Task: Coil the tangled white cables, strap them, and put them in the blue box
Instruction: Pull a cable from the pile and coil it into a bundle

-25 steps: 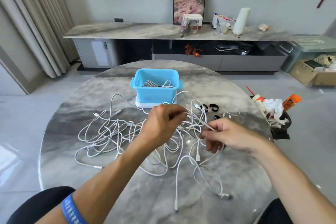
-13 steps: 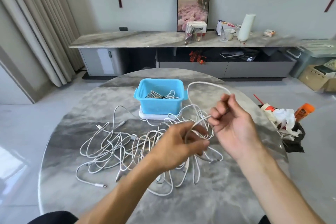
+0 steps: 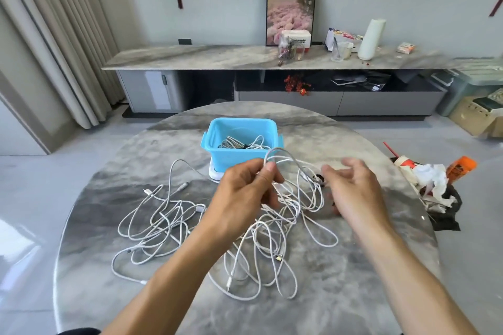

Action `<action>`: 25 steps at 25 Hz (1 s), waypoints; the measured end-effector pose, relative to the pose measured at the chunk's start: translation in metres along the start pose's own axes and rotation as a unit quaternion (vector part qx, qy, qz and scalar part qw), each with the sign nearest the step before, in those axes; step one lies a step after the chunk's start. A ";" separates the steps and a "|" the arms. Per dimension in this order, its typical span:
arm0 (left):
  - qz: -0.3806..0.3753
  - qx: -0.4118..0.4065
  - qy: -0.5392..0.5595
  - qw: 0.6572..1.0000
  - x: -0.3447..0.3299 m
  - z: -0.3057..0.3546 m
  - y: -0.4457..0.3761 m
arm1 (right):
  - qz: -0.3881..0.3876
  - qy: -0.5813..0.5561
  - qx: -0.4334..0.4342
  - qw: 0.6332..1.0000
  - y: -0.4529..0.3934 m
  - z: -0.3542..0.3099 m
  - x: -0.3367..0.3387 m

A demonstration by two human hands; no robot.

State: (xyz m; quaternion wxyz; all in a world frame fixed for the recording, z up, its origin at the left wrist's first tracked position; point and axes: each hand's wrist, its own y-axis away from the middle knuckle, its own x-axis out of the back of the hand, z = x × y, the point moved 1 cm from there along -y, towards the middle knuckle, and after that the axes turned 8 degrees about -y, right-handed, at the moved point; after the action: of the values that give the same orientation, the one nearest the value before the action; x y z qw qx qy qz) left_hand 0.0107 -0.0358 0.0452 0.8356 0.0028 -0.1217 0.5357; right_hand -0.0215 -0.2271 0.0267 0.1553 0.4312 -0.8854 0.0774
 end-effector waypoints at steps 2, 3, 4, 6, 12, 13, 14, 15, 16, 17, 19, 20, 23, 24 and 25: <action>0.015 0.000 0.035 0.999 0.002 0.004 0.002 | -0.010 0.035 0.182 0.983 0.008 -0.009 -0.002; 0.013 0.001 0.052 0.999 0.002 0.006 0.003 | -0.067 -0.013 0.218 0.974 0.013 -0.014 -0.006; 0.007 0.000 0.064 0.998 0.002 0.009 0.004 | -0.132 -0.072 0.214 0.965 0.017 -0.017 -0.011; 0.005 -0.009 0.070 0.997 0.002 0.011 0.004 | -0.219 -0.149 0.164 0.950 0.022 -0.018 -0.019; 0.048 0.023 0.182 0.982 -0.002 0.008 0.006 | -0.296 -0.230 0.078 0.924 0.031 -0.024 -0.022; 0.058 0.033 0.201 0.977 -0.004 0.008 0.007 | -0.289 -0.237 0.075 0.925 0.032 -0.023 -0.024; 0.071 0.042 0.210 0.974 -0.007 0.010 0.008 | -0.283 -0.248 0.068 0.924 0.033 -0.023 -0.025; 0.089 0.047 0.210 0.973 -0.008 0.009 0.008 | -0.281 -0.258 0.064 0.922 0.032 -0.021 -0.028; 0.102 0.050 0.208 0.972 -0.010 0.009 0.009 | -0.280 -0.267 0.061 0.920 0.033 -0.021 -0.029; 0.104 0.053 0.205 0.972 -0.012 0.007 0.009 | -0.276 -0.270 0.069 0.920 0.034 -0.021 -0.031; 0.083 0.049 0.178 0.979 -0.016 0.003 0.011 | -0.258 -0.224 0.141 0.929 0.036 -0.020 -0.033; 0.074 0.047 0.151 0.985 -0.018 0.003 0.012 | -0.240 -0.150 0.205 0.937 0.038 -0.020 -0.033; 0.074 0.023 0.035 0.996 -0.019 0.000 0.009 | -0.215 -0.007 0.301 0.929 0.035 -0.021 -0.029; 0.072 0.002 -0.013 0.997 -0.018 -0.001 0.008 | -0.246 -0.046 0.266 0.931 0.035 -0.023 -0.026; 0.071 -0.012 -0.047 0.996 -0.016 -0.003 0.007 | -0.279 -0.117 0.210 0.930 0.033 -0.024 -0.024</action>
State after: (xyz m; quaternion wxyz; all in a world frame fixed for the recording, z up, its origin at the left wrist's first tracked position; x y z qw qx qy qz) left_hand -0.0012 -0.0470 0.0385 0.7890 0.0092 -0.1677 0.5910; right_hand -0.0288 -0.1820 0.0411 -0.0281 0.6898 -0.7045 0.1645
